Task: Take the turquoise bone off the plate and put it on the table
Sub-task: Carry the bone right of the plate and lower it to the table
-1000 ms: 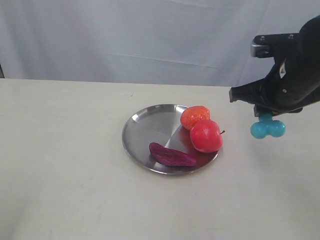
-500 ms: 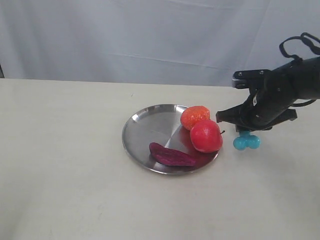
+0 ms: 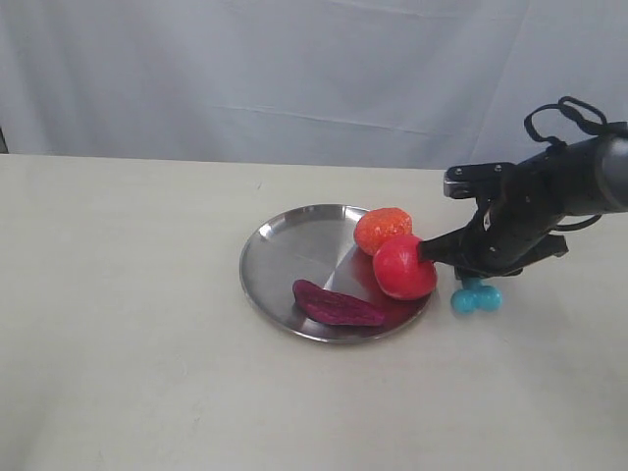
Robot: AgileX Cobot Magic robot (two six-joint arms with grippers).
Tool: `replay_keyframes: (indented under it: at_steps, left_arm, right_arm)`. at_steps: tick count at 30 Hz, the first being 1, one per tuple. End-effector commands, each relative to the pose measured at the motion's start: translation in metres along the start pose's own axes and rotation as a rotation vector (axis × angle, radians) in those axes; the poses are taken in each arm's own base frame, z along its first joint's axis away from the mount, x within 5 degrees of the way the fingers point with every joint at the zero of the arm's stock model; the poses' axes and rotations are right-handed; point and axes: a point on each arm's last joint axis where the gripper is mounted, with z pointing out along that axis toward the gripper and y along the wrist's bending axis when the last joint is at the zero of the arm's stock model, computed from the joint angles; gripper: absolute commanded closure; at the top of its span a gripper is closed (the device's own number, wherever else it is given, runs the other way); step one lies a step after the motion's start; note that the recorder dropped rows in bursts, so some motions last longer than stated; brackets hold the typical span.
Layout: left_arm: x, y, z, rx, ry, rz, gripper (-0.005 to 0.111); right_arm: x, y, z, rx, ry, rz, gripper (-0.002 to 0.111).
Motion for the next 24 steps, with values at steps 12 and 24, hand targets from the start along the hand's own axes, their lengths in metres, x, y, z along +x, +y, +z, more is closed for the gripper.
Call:
replay_keyframes:
  at_steps: [12, 24]
  left_arm:
    - [0.0009, -0.0001, 0.0003, 0.003, 0.001, 0.000, 0.107]
    - [0.0009, -0.0001, 0.0003, 0.003, 0.001, 0.000, 0.107]
  right_arm:
    - [0.0028, -0.0045, 0.0010, 0.023, 0.042, -0.004, 0.108]
    - [0.0058, -0.0049, 0.0008, 0.029, 0.074, 0.014, 0.108]
